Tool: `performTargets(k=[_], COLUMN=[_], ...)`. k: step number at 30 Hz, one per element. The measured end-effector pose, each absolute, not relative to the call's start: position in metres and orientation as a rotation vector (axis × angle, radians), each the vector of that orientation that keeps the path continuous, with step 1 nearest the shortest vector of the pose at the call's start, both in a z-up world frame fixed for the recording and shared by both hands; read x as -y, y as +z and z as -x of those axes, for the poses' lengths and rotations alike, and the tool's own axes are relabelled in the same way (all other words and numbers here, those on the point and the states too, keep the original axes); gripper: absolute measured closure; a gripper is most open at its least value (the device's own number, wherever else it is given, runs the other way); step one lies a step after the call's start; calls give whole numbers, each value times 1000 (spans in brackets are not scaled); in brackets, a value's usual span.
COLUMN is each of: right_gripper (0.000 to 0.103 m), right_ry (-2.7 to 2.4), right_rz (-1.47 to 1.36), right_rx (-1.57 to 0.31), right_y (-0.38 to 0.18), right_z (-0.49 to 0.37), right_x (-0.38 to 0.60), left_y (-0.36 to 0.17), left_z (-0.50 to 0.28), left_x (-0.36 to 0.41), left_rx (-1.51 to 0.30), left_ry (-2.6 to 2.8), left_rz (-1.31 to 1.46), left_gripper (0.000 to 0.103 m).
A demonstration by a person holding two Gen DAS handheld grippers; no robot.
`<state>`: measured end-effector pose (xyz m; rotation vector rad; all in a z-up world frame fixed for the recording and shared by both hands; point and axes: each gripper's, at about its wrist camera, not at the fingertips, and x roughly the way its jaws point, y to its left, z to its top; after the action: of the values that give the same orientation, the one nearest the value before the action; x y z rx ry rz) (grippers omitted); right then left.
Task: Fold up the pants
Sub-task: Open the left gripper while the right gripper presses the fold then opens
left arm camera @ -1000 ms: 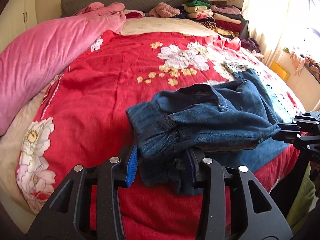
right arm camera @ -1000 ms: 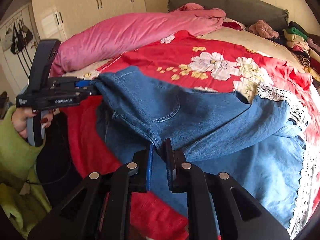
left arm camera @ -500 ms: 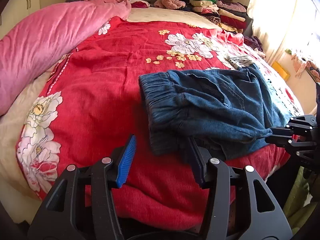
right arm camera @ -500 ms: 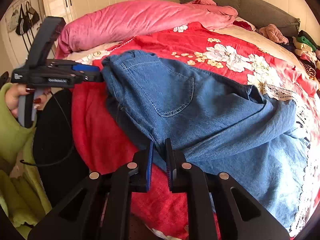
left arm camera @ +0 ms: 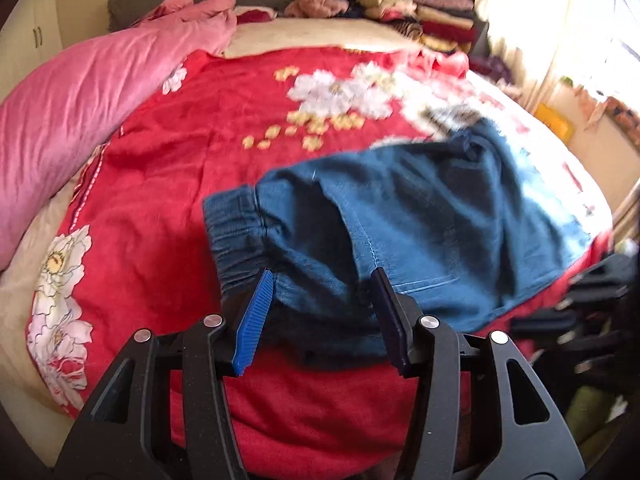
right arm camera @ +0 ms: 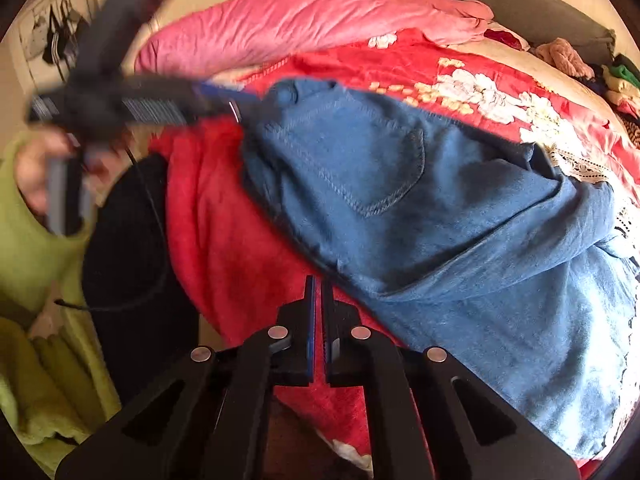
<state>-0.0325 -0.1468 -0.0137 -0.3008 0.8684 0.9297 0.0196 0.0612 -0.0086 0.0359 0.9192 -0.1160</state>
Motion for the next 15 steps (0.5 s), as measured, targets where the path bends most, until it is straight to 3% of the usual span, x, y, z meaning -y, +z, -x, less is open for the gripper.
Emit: performTargets(k=[4,8,11,15], right_gripper=[98,82,80,78], right_ry=[880,844,796,814], right_rz=[209,189,214,178], right_rx=[-830,-906,-1063,-1048], right_y=[2,-14,-47,-38], right_z=[15,0,-6,-5], right_x=[154,145,137,145], left_y=[-24,-25,-27,-26], left_z=[-17,-11,-9,-10], left_x=[-68,-74,-75,-73], left_rx=[-951,-950,-950,-946], left_ry=[-107,-110,-114,-113], left_rz=[-26,-9,-3,-12], left_gripper=[60,60,60,60])
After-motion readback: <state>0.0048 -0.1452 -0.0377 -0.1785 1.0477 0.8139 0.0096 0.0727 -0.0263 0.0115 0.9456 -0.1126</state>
